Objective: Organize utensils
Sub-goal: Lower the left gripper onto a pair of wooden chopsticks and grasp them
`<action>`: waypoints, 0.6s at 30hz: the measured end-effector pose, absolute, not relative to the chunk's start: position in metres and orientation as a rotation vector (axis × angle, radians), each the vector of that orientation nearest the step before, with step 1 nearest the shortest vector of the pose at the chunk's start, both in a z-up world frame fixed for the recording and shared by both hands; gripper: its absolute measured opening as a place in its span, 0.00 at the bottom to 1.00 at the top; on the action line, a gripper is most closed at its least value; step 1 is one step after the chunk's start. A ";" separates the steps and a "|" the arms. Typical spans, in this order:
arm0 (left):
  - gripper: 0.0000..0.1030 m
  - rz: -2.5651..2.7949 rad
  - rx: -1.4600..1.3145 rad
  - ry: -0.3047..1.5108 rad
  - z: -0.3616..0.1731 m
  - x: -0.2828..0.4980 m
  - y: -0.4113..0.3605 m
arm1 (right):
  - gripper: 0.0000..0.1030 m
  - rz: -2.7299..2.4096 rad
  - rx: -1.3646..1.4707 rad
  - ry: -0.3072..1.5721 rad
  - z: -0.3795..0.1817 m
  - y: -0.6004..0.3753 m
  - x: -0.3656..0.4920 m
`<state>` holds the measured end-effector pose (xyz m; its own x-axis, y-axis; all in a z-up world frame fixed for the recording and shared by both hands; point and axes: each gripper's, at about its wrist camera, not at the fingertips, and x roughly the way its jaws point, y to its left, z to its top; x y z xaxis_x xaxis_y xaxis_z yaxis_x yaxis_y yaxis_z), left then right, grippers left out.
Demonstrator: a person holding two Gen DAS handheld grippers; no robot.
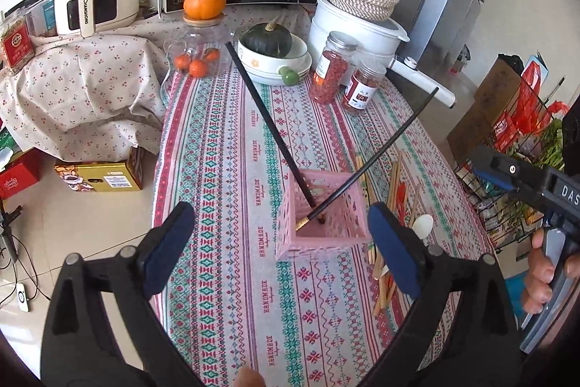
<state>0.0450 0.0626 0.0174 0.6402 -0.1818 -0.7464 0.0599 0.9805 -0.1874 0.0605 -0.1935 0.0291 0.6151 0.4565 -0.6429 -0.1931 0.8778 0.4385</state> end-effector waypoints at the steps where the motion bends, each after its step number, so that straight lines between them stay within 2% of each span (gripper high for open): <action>1: 0.95 -0.145 -0.144 0.868 0.018 0.043 0.060 | 0.60 0.376 0.342 0.831 0.029 -0.198 0.059; 6: 0.99 -0.172 -0.094 0.865 0.021 0.033 0.042 | 0.66 0.345 0.319 0.846 0.026 -0.213 0.052; 18: 0.99 -0.225 0.059 0.893 0.016 0.026 -0.027 | 0.80 0.195 0.220 0.944 0.003 -0.261 0.046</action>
<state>0.0260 -0.0269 0.0164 0.6052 -0.1692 -0.7779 0.2187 0.9749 -0.0420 0.0458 -0.2608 0.0031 0.5722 0.2604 -0.7777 -0.0695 0.9602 0.2705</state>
